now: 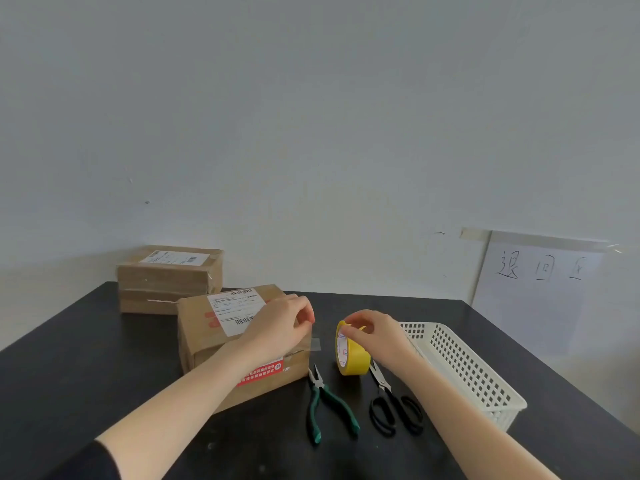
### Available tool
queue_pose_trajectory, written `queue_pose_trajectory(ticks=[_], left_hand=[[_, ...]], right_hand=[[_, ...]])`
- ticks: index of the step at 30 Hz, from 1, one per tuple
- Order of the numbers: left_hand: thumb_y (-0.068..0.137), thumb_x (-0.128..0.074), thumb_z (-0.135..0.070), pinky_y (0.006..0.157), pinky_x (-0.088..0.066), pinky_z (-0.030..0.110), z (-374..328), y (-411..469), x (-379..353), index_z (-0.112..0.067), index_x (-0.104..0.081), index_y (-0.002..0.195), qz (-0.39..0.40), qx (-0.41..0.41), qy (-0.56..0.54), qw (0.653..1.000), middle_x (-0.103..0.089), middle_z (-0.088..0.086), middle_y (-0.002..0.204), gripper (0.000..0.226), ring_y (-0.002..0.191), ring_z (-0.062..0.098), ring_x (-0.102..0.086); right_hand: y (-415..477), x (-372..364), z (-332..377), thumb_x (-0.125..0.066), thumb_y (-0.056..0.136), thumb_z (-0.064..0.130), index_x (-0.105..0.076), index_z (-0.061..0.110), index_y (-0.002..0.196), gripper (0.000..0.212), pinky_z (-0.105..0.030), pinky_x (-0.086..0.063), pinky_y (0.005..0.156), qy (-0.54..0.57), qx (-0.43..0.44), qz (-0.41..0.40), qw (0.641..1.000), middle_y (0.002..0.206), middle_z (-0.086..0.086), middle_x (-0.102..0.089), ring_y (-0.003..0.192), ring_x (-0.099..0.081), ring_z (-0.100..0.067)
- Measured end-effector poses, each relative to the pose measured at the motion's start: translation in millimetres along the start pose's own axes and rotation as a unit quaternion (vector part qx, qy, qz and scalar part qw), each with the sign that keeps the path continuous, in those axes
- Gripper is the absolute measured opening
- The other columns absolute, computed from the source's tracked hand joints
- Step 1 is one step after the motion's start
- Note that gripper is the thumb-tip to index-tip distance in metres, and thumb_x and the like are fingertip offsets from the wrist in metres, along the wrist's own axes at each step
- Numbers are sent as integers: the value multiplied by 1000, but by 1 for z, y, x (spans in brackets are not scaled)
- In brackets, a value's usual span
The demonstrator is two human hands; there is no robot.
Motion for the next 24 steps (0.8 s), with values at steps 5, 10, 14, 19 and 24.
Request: queue_pose_trajectory(ticks=[5,10,14,19,24], left_hand=[[91,-56,-25,75,-52,26,-1,-3,9,-26,-62,92,-4,-5,2,1000,-59,-13,93,6,84,4,-57],[90,-57,-27,78,-51,30,1,-5,20,-26,-63,91,-10,-10,1,1000,-60,-12,93,6,87,3,-55],[90,-58,-26,80,-52,30,7,-7,25,-29,-62,93,-9,-14,7,1000,-60,-13,94,6,88,2,-56],[93,-55,-27,81,-47,17,31,-13,41,-33,-60,101,-15,10,17,1000,-61,-19,99,11,94,-1,-54],[95,-49,-17,82,-45,14,79,-22,64,-28,-60,112,-8,78,47,996,-54,-12,126,23,113,3,-50]], right_hand=[[0,-27,27,-72,83,37,-71,31,102,20,-13,-44,70,65,29,68,995,96,16,-69,86,-61,1],[3,-42,46,-72,84,33,-74,26,95,13,-16,-46,75,60,47,73,994,94,12,-70,91,-63,-4],[3,-45,53,-69,87,32,-72,25,92,9,-11,-38,66,42,55,55,996,91,12,-65,84,-57,-1],[2,-48,52,-65,90,32,-66,27,90,6,-9,-34,60,12,50,60,997,90,12,-61,76,-53,3],[3,-56,51,-65,89,31,-62,29,85,6,-11,-40,69,24,49,74,996,109,8,-64,89,-57,-3]])
Point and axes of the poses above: each hand's wrist, its own y-axis towards the middle knuckle, its own x-axis out of the back of the hand, z = x × y, the point moved 9 cm from there along y, towards the middle knuckle
